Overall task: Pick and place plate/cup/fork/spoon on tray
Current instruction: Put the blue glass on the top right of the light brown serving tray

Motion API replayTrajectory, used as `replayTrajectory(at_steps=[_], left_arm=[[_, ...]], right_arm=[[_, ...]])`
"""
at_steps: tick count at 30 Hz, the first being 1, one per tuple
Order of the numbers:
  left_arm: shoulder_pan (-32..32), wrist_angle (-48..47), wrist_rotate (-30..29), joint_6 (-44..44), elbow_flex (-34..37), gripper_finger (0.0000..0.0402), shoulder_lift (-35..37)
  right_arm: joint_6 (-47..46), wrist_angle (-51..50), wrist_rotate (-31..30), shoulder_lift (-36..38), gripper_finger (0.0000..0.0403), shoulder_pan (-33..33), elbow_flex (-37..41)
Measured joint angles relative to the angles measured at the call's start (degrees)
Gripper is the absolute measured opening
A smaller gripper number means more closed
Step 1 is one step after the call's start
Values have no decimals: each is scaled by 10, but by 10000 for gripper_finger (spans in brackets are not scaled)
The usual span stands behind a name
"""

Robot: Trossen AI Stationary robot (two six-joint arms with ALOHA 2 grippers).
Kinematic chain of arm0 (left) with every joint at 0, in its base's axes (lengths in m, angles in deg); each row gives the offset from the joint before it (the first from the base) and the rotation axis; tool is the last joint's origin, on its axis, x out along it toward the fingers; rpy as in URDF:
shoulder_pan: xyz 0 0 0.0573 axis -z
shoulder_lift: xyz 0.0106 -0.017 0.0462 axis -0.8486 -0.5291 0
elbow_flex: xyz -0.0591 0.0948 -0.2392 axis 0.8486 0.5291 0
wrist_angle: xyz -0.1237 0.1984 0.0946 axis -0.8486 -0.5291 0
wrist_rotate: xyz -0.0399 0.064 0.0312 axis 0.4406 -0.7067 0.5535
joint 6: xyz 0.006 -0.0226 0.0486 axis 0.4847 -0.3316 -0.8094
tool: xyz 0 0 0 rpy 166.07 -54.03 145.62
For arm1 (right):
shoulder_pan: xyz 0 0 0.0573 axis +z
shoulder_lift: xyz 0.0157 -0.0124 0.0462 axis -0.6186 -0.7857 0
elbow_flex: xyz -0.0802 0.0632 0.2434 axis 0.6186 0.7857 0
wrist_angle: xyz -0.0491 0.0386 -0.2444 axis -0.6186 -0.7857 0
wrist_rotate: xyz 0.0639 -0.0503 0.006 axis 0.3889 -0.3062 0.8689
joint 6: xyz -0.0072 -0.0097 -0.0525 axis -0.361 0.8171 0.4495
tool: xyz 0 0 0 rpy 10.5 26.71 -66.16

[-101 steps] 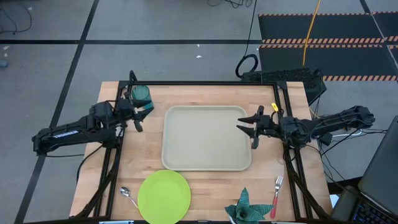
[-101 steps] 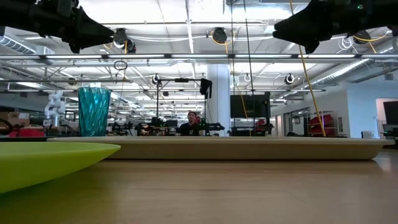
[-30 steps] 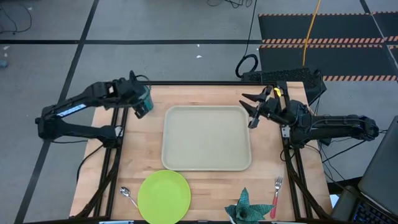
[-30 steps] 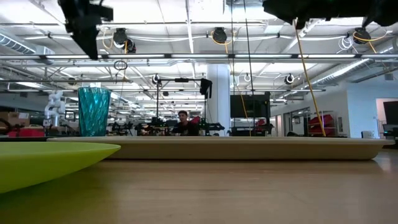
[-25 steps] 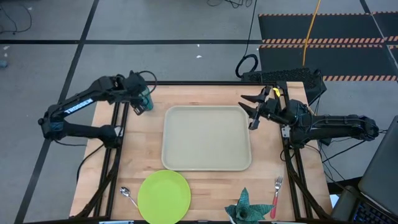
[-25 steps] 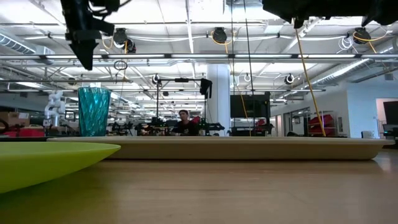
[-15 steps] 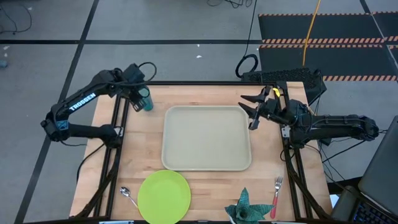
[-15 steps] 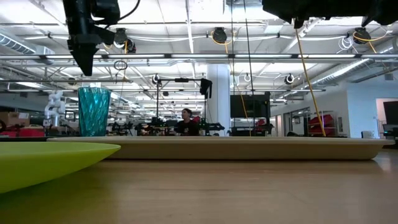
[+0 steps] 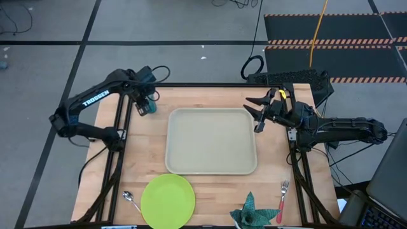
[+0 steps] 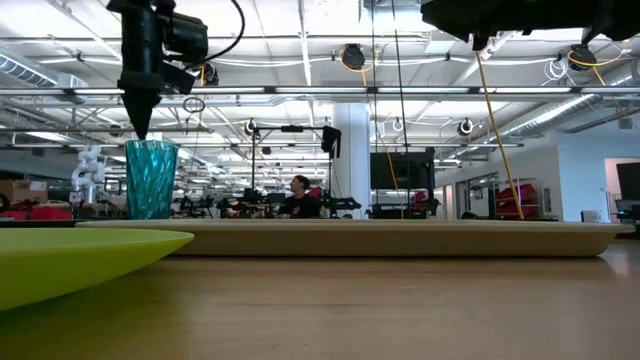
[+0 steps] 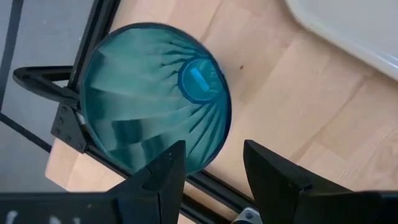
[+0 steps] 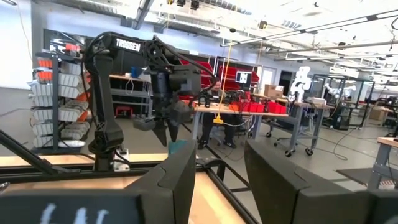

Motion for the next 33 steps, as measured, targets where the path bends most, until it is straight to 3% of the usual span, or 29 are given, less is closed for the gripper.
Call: replayTrajectory(at_steps=[27,33], left_arm=[[-24,38,5,-45,5,164,-57],[-24,41,4,-44,5,109,-96]], right_arm=[[-28,-25,0,0,130,0,0],[-27,-32,0,0,130,0,0]])
